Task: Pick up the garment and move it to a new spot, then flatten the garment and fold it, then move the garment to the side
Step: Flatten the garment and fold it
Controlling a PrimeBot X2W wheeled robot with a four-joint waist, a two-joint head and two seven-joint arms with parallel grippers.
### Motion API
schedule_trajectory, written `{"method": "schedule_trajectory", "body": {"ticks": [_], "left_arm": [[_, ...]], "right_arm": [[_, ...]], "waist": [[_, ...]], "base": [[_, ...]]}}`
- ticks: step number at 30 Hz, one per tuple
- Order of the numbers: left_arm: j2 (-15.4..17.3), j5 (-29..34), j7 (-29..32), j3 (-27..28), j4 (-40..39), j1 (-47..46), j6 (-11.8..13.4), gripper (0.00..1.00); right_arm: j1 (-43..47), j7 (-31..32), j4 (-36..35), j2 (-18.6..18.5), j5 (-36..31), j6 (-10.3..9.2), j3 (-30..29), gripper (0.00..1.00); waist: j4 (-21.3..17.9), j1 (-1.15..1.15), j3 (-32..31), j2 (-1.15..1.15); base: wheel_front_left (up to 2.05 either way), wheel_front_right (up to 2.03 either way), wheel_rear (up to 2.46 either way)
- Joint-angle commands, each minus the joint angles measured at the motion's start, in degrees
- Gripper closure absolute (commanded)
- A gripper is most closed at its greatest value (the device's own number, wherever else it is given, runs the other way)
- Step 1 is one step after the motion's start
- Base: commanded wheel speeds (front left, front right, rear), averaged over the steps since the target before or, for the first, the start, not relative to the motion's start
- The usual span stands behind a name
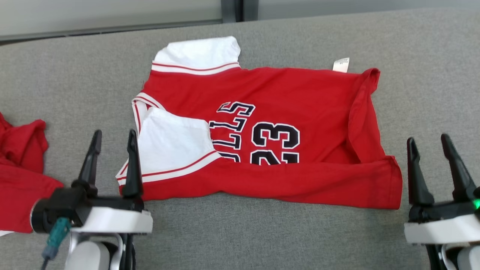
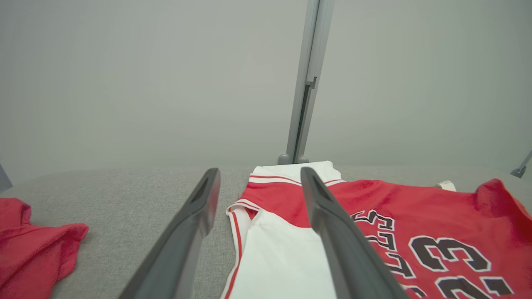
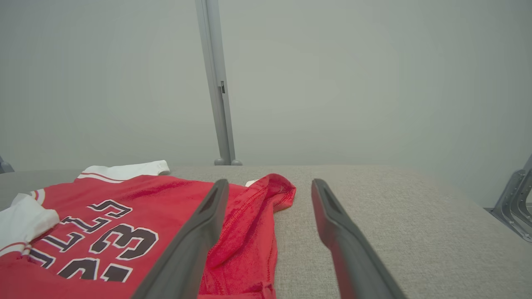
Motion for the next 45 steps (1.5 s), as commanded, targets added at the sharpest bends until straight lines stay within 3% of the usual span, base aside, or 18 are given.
{"method": "schedule_trajectory", "body": {"ticks": [1, 8, 20, 31, 34, 35, 36, 37, 38, 45], "left_arm": [[0.0, 0.5, -0.2, -0.3, -1.4, 2.2, 0.7, 0.0], [0.7, 0.7, 1.1, -1.4, -2.9, 8.4, 1.1, 0.0], [1.0, -0.6, 3.7, -1.7, -1.2, 8.0, 1.3, 0.0], [-0.3, -6.6, 4.9, -1.2, 19.0, 1.1, -2.7, 0.0], [-0.7, -8.7, 6.6, -1.4, 23.9, -1.1, -4.9, 0.0], [-0.8, -8.9, 7.1, -1.8, 24.8, -1.4, -5.3, 0.55], [-0.8, -9.1, 7.6, -2.2, 25.6, -1.7, -5.8, 1.0], [-0.9, -9.4, 8.0, -2.6, 26.1, -2.0, -6.2, 1.0], [-0.9, -9.4, 7.6, -2.8, 26.3, -2.3, -6.5, 1.0], [-0.7, -10.7, 4.2, -2.0, 24.7, -2.3, -7.0, 1.0]], "right_arm": [[2.2, 1.1, -1.1, 0.6, -1.1, -0.02, -0.5, 0.0], [7.8, 3.9, -4.7, 2.5, -2.9, -0.02, -0.6, 0.0], [7.7, 4.9, -4.4, 3.0, -1.6, -0.02, -0.4, 0.0], [5.0, 4.4, 12.2, 3.4, 1.4, -0.02, 1.6, 0.0], [2.8, 4.8, 16.8, 3.2, 2.4, -0.02, 2.2, 0.0], [2.4, 5.5, 17.9, 3.3, 2.9, -0.02, 2.4, 0.0], [2.1, 5.4, 18.7, 3.1, 2.8, -0.02, 2.3, 0.15], [2.0, 5.8, 19.4, 3.2, 3.2, -0.02, 2.4, 0.53], [2.0, 6.4, 19.9, 3.3, 3.4, -0.02, 2.7, 1.0], [1.9, 6.1, 18.1, 2.7, 4.3, -0.03, 3.2, 1.0]], "waist": [[0.4, 0.0, -2.2, 0.0], [0.3, 0.0, -5.1, 0.0], [0.4, 0.0, -5.0, 0.0], [1.1, 0.0, -1.1, 0.0], [1.1, 0.0, -0.3, 0.0], [1.2, 0.0, -0.2, 0.0], [1.4, 0.0, -0.3, 0.0], [1.6, 0.0, -0.2, 0.0], [1.8, 0.0, -0.2, 0.0], [3.1, 0.0, -0.4, 0.0]], "base": [[0.0, 0.0, 0.0], [0.0, 0.0, 0.0], [0.0, 0.0, 0.0], [0.0, 0.0, 0.0], [0.0, 0.0, 0.0], [0.0, 0.0, 0.0], [0.0, 0.0, 0.0], [0.0, 0.0, 0.0], [0.0, 0.0, 0.0], [0.0, 0.0, 0.0]]}}
